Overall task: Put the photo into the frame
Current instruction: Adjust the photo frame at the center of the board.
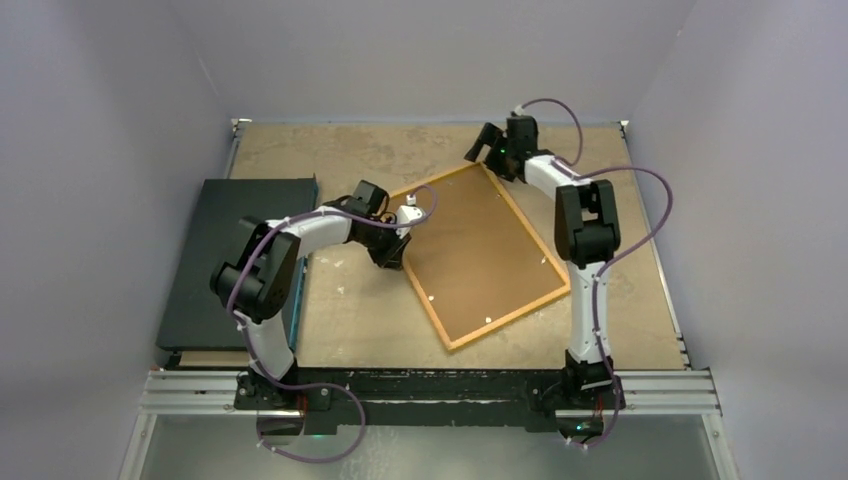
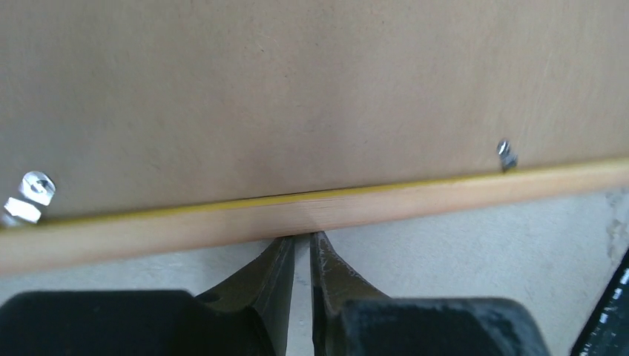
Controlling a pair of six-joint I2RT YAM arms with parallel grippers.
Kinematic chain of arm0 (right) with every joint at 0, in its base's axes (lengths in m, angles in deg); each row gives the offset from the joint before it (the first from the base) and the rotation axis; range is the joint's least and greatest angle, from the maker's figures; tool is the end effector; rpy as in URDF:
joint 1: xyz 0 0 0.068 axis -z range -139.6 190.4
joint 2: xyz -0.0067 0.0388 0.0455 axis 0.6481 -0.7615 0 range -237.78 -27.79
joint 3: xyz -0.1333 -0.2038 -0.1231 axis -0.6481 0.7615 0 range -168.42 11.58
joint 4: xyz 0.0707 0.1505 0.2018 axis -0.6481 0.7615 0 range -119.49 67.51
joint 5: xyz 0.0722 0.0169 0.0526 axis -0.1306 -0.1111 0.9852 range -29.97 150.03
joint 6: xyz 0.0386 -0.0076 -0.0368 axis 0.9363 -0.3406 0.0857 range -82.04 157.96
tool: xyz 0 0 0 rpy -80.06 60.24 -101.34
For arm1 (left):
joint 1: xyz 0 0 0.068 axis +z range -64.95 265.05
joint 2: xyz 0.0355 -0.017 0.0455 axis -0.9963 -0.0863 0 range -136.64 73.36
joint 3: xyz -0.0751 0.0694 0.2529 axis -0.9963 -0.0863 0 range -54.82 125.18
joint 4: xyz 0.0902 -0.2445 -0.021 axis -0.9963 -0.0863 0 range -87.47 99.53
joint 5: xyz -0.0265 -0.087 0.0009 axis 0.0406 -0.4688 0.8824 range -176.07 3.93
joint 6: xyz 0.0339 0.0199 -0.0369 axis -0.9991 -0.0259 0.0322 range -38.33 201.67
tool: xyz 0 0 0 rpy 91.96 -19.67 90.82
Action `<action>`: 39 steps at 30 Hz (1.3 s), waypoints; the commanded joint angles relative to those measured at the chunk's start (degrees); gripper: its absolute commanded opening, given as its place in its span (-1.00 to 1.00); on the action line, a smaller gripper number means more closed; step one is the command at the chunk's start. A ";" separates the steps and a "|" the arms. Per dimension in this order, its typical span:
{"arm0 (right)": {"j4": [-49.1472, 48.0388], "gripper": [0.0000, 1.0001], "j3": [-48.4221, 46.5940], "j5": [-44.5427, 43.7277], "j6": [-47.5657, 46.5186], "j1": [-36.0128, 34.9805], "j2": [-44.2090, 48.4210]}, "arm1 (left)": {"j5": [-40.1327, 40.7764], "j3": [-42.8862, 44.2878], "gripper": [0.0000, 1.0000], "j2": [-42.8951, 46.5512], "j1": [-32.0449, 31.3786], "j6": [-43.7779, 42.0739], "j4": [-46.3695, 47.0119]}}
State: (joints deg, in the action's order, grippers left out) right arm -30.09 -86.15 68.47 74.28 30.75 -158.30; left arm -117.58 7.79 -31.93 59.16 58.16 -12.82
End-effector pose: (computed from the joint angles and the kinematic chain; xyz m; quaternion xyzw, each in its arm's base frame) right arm 0.5142 0.0927 0.1739 0.1667 0.8577 0.2476 0.4186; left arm 0.3107 -0.1716 0.1516 0.4459 0.8292 -0.2693 0.2026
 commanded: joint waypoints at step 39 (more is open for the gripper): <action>-3.72 0.96 5.87 13.43 -0.95 -13.82 12.63 | -4.26 13.25 -0.15 -2.42 16.81 20.88 2.33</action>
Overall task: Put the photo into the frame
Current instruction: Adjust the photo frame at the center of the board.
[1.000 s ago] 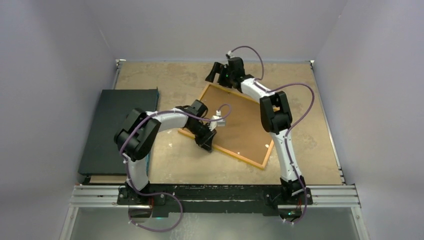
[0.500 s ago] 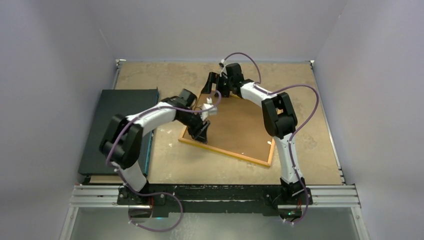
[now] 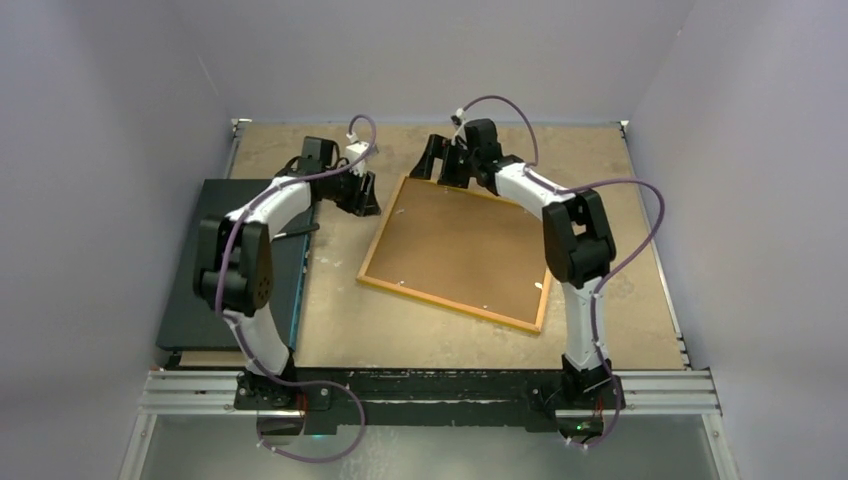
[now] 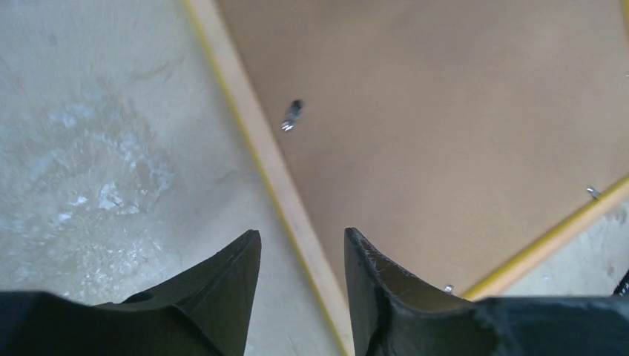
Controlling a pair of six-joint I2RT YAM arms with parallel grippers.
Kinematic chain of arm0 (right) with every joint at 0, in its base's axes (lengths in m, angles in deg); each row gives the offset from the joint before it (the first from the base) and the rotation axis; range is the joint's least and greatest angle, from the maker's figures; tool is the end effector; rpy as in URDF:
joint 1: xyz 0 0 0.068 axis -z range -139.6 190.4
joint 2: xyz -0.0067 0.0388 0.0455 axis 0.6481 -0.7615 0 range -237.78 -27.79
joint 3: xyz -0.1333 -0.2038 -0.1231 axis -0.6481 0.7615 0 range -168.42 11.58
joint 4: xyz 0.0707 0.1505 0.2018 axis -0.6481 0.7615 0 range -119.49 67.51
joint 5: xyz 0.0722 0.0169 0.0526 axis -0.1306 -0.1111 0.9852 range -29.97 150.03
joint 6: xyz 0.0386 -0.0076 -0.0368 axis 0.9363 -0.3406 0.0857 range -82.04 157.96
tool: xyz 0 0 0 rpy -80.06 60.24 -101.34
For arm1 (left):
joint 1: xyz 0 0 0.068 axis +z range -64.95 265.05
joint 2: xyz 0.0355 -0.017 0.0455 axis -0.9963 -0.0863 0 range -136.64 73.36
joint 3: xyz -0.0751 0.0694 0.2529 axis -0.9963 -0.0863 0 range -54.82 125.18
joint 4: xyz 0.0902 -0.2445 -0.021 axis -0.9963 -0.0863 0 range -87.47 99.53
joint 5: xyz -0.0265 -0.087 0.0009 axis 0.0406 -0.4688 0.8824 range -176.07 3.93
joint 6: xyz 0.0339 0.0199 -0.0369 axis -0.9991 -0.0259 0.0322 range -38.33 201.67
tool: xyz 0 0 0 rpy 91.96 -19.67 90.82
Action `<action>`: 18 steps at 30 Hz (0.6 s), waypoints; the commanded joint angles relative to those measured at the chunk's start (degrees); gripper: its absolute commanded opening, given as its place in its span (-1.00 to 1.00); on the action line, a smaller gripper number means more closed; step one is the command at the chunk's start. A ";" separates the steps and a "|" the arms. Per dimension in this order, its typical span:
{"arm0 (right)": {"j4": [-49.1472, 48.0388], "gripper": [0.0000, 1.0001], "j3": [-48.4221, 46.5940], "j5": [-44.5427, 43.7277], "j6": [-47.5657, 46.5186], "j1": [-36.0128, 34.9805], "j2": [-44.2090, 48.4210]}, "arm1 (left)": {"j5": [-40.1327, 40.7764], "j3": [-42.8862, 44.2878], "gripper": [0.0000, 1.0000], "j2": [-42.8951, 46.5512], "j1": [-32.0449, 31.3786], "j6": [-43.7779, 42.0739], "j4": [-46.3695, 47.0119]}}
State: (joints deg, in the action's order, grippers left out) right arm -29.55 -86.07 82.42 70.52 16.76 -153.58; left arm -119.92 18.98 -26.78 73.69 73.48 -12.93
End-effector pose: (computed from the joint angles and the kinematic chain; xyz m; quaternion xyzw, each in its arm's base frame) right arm 0.4647 0.2182 0.2148 -0.0342 0.8465 0.3846 0.3667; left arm 0.3695 -0.0945 0.2405 0.2529 0.8651 -0.2817 0.3290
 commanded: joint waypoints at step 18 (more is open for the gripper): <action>-15.51 0.73 29.13 2.71 9.70 -0.90 15.85 | -12.57 -5.02 -0.75 -13.32 2.01 6.12 5.09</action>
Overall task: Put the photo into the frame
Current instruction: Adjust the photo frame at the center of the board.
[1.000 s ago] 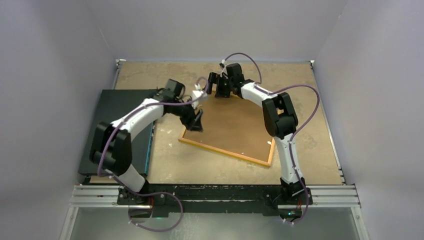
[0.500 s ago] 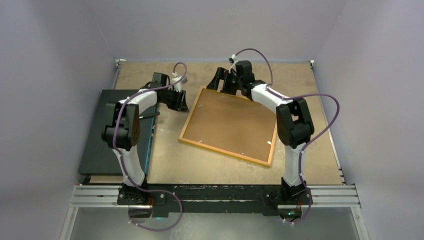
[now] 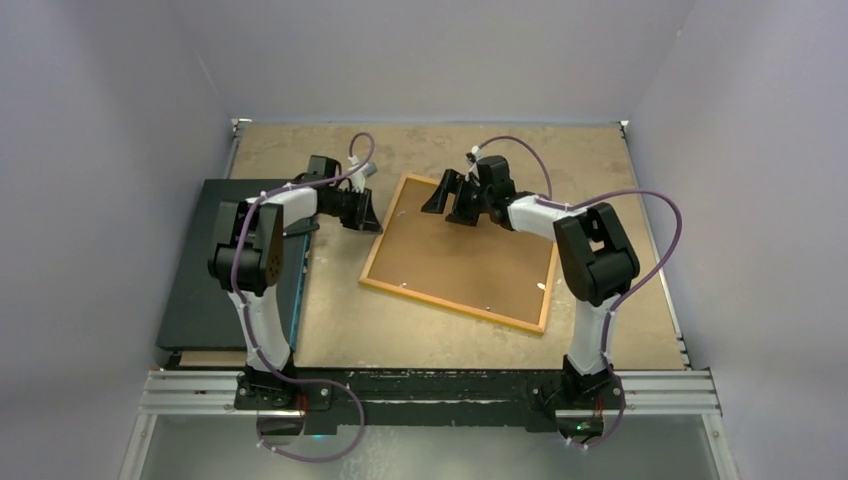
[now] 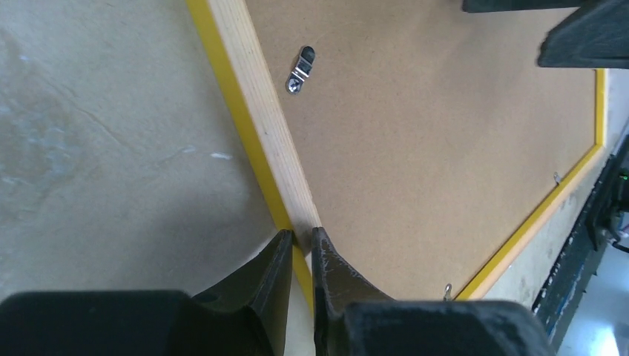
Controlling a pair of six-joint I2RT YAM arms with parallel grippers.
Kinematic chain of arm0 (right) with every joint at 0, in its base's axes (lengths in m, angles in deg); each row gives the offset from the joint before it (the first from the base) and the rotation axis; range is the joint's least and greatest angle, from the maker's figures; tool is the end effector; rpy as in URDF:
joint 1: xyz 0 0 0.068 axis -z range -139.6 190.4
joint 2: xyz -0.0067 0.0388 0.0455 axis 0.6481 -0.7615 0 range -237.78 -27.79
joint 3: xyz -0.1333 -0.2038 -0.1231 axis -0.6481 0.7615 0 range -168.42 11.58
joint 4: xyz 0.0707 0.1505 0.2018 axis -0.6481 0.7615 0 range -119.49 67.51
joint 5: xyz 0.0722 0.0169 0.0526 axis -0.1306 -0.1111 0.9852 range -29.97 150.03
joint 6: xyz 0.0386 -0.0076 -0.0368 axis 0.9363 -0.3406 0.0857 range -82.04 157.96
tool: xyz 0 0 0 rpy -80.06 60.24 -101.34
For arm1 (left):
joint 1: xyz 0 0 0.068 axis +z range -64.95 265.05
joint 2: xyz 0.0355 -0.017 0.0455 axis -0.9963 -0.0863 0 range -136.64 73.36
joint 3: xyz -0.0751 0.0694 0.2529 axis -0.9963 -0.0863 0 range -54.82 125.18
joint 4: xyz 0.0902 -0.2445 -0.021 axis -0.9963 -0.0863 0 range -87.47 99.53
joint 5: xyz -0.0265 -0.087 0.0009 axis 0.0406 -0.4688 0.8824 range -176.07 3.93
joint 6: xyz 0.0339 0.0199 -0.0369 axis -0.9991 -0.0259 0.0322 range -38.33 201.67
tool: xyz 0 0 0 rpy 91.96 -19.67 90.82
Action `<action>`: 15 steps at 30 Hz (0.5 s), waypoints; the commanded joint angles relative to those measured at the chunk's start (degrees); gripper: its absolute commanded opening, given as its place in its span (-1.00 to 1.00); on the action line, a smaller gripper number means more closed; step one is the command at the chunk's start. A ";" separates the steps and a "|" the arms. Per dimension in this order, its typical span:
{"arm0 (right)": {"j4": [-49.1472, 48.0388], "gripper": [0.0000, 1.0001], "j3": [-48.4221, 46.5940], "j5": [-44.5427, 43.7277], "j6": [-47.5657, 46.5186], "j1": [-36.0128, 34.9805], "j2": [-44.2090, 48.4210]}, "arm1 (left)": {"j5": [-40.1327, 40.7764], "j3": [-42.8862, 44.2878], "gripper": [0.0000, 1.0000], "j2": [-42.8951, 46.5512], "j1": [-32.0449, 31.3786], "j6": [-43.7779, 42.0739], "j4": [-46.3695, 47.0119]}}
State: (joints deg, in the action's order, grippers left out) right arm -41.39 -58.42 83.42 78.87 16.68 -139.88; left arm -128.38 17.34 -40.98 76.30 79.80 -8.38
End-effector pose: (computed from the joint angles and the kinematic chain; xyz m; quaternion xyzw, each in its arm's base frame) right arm 0.3913 0.1873 0.1849 0.0269 0.8545 0.4095 0.3186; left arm 0.3923 -0.0847 0.1470 0.1761 0.8885 -0.3624 0.2194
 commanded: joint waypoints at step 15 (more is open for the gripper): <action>-5.40 0.65 3.52 -0.63 4.59 -6.01 1.55 | -2.17 -14.43 -0.73 4.38 -4.98 1.32 2.61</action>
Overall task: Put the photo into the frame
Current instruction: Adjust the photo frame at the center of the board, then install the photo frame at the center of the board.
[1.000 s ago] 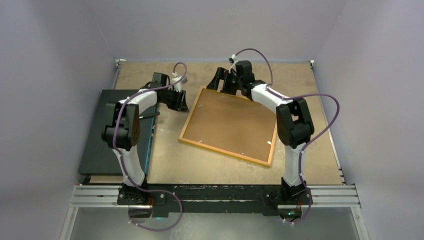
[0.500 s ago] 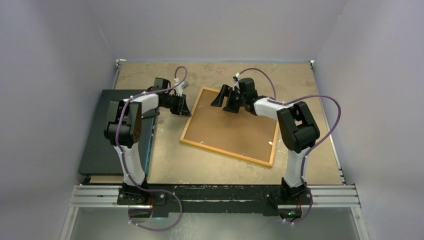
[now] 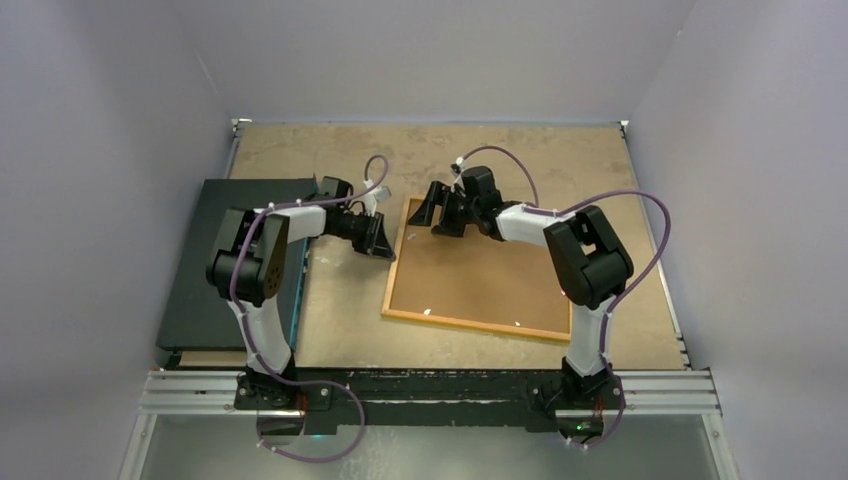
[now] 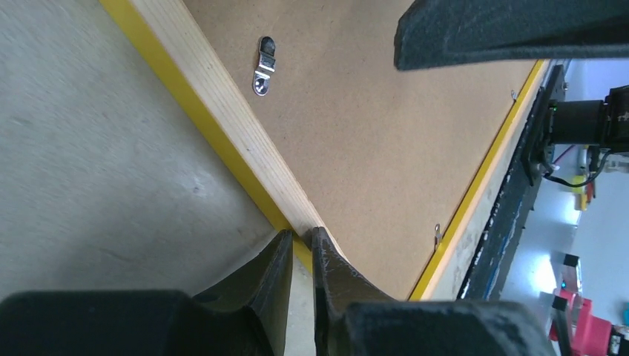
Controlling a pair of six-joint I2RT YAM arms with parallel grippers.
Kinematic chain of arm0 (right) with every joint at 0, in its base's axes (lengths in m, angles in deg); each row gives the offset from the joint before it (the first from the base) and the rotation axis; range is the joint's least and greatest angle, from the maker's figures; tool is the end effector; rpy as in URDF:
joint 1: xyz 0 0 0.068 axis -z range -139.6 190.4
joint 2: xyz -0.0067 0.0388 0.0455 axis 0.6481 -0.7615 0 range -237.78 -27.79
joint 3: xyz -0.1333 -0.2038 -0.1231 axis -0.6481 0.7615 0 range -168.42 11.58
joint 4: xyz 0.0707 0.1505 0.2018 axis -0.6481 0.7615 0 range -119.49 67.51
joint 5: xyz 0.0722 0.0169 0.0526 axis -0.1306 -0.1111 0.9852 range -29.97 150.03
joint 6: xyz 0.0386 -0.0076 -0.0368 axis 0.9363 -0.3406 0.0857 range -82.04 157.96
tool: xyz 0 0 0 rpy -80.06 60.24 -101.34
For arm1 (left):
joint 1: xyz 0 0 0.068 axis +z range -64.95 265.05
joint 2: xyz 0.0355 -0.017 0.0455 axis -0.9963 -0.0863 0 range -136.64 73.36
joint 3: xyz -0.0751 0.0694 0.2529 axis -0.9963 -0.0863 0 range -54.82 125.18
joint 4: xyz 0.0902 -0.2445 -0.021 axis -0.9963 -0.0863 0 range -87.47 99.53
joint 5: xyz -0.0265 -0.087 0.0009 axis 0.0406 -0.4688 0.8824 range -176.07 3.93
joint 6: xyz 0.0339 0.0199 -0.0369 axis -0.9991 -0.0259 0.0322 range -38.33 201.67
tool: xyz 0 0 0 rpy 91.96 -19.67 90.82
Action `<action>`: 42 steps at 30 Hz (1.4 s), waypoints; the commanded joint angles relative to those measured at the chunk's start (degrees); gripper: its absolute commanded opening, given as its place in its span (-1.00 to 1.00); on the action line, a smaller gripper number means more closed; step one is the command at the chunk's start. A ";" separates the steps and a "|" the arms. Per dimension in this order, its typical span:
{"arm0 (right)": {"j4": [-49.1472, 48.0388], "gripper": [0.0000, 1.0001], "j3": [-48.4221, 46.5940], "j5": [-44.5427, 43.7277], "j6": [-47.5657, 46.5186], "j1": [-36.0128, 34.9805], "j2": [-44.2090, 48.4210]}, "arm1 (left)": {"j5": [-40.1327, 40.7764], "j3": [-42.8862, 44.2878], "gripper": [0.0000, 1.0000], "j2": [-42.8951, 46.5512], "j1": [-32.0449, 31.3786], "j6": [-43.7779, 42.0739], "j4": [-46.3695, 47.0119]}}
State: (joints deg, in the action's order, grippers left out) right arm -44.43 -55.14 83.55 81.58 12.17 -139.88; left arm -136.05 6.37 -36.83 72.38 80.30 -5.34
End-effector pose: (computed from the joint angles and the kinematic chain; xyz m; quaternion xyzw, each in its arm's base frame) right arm 0.3687 0.2140 0.1720 0.0134 0.8556 0.4286 0.2899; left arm 0.3450 -0.1056 0.1287 0.2026 0.8646 -0.4297 0.1634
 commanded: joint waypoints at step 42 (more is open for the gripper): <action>-2.30 0.29 -4.21 -4.77 4.30 -4.99 -5.76 | 7.69 -5.72 -1.00 1.71 -0.96 5.41 6.06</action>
State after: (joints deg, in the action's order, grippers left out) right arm -47.84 -58.11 80.25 87.00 7.34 -144.71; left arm -134.71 2.28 -34.82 71.55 88.11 -0.25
